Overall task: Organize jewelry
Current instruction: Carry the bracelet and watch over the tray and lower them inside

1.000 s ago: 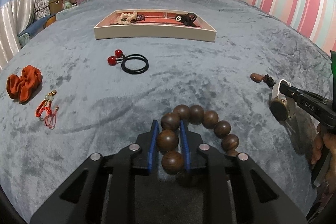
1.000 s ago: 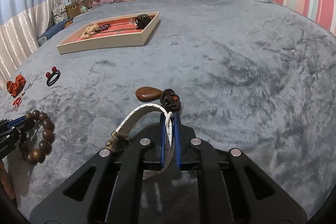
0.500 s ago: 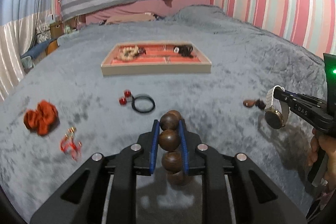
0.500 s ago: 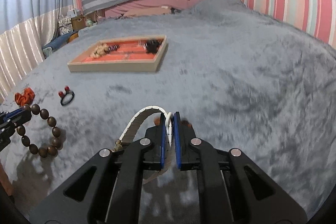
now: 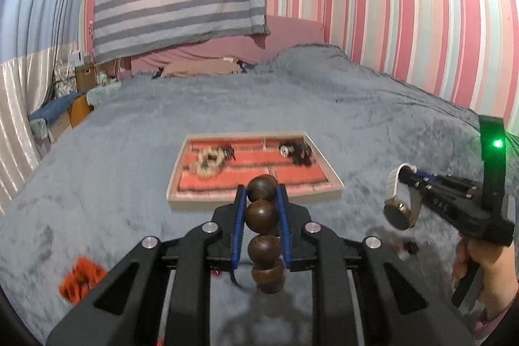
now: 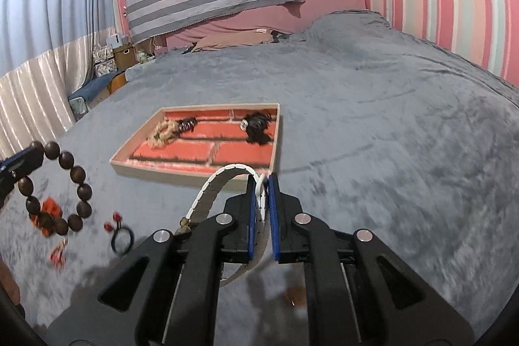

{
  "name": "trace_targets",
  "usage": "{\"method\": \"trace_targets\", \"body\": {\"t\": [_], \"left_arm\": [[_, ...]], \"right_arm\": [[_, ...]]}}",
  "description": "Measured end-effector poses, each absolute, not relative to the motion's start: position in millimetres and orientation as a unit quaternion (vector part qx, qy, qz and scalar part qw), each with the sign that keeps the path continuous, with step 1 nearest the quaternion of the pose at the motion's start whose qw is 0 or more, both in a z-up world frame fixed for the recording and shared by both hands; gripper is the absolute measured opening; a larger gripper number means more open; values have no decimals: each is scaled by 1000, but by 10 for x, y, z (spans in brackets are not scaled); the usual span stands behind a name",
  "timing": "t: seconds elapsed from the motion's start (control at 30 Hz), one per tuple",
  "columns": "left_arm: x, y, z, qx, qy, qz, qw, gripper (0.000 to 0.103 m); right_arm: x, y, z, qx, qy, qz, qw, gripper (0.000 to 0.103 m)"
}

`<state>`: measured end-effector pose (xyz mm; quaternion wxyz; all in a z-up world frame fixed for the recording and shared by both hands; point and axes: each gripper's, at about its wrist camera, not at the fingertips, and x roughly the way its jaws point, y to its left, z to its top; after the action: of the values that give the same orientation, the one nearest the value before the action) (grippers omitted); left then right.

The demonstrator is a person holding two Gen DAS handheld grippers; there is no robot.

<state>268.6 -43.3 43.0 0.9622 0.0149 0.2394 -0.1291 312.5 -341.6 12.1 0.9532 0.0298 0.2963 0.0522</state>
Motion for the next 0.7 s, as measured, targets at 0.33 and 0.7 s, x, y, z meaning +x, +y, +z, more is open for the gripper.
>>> {"method": "trace_targets", "body": {"t": [0.33,0.7], "left_arm": [[3771,-292,420,15,250,-119,961,19],[4819,-129,-321,10,326,-79,942,19]], "right_arm": [[4128,-3045,58,28,311,56,948,8],[4899,-2884,-489,13,343,33,939,8]]}}
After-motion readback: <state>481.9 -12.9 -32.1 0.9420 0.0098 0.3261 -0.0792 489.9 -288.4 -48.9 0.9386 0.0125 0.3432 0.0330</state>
